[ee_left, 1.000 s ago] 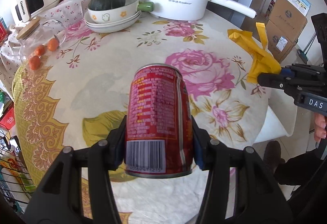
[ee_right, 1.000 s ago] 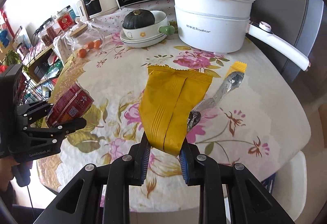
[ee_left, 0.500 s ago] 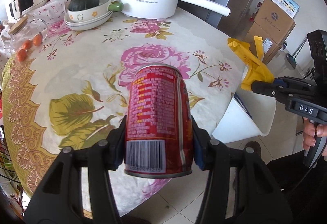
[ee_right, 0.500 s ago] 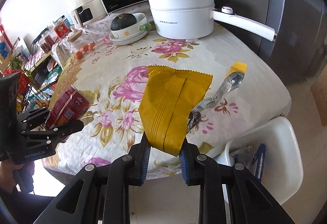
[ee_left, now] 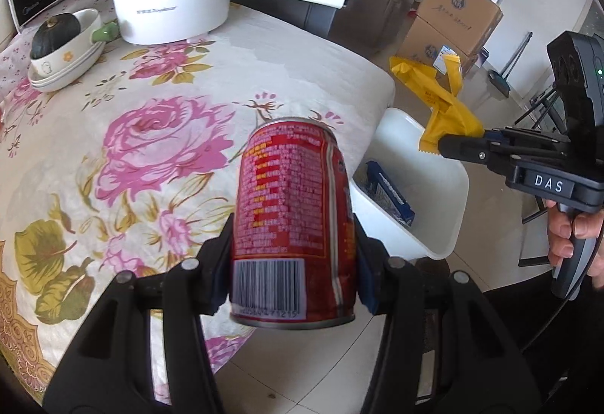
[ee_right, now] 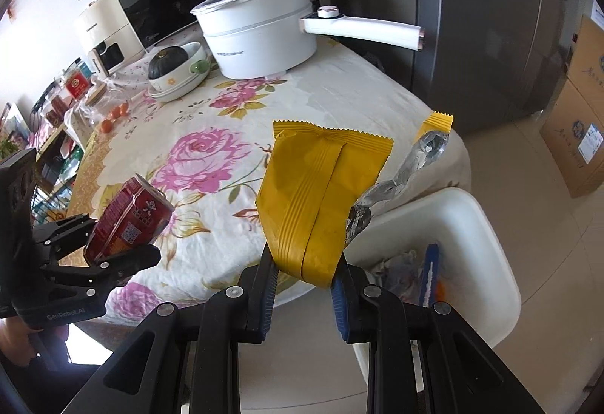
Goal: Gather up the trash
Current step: 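Carry the red can and yellow wrapper over the white bin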
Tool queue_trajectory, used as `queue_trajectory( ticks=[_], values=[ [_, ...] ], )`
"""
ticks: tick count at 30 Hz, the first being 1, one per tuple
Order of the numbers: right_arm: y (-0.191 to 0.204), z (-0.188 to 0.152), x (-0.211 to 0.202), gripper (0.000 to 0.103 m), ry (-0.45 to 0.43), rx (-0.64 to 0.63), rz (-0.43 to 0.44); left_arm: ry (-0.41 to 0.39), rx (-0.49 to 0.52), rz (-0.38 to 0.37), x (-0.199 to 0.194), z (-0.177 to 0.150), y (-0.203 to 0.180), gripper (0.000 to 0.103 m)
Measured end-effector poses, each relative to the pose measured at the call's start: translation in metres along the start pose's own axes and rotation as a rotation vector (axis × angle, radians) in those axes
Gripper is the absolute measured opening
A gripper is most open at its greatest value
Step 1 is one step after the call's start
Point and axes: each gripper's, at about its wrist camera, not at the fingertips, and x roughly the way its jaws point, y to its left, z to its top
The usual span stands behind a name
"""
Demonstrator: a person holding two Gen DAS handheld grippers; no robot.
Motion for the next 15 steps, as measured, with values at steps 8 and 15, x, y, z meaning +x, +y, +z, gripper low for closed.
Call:
queue_trajectory(
  ticks=[8,15],
  values=[
    [-0.057,-0.025,-0.009,0.027,0.034,0.060,-0.060,0.034,0.069,-0.038,0.029,0.008,-0.042,0.055],
    [-0.112,-0.053,-0.015,0.027,0.071,0.135,-0.110,0.055,0.119,-0.075,0.056,0.015,-0.081,0.055]
  ],
)
